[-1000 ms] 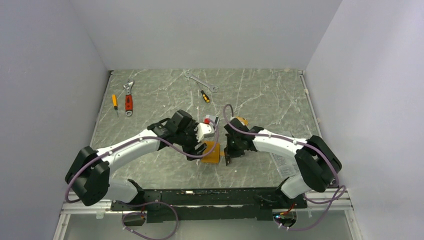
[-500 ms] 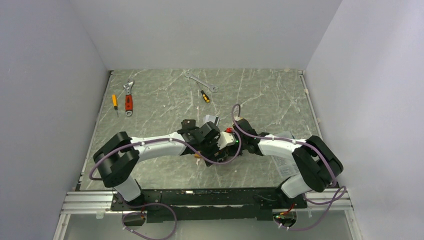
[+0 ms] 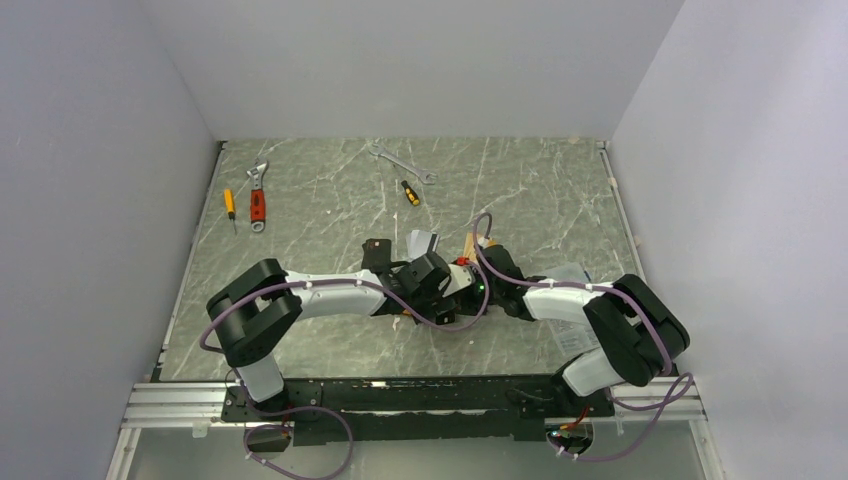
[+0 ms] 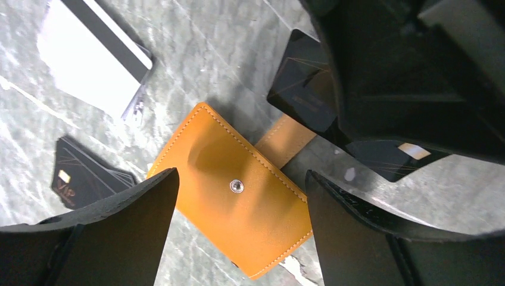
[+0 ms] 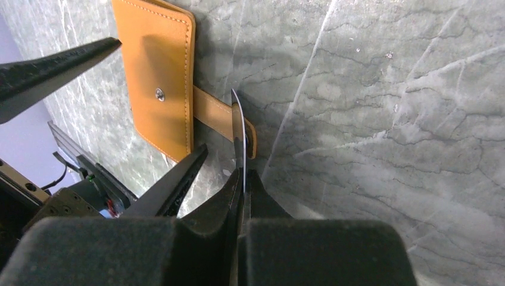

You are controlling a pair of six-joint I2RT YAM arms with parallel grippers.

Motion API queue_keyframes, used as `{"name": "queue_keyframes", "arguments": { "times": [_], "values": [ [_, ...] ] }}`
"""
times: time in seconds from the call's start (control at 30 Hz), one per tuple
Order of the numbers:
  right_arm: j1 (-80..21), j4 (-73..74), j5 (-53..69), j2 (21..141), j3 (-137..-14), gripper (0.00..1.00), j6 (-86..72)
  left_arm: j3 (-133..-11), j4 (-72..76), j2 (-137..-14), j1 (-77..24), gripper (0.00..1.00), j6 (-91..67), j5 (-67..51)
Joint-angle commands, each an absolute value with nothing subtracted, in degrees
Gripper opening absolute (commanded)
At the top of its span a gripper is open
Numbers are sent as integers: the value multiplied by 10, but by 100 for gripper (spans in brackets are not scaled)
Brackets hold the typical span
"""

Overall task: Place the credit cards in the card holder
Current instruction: Open the card holder at the center of the board.

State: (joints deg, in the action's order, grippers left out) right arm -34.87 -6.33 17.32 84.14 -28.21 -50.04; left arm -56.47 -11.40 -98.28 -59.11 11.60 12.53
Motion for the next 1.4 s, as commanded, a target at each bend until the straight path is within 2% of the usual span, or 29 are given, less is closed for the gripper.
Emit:
{"name": "queue_keyframes", "arguments": {
  "times": [0.0,0.57,0.77,1.17,1.3,1.37],
  "values": [
    [-344,32,99,870,-240,0,-471,-560,-88,-955,-596,83,151,191],
    [-343,34,81,889,-232,0,-462,-561,-139,-890,-558,81,188,209],
    [-344,36,80,886,-237,0,-462,-550,-160,-860,-494,77,185,177],
    [-343,34,79,885,-236,0,-466,-520,-168,-870,-448,67,167,136],
    [-344,35,78,870,-229,0,-472,-520,-179,-881,-397,55,149,60],
    [-344,38,80,854,-227,0,-473,-528,-191,-889,-365,41,136,-17]
  ]
}}
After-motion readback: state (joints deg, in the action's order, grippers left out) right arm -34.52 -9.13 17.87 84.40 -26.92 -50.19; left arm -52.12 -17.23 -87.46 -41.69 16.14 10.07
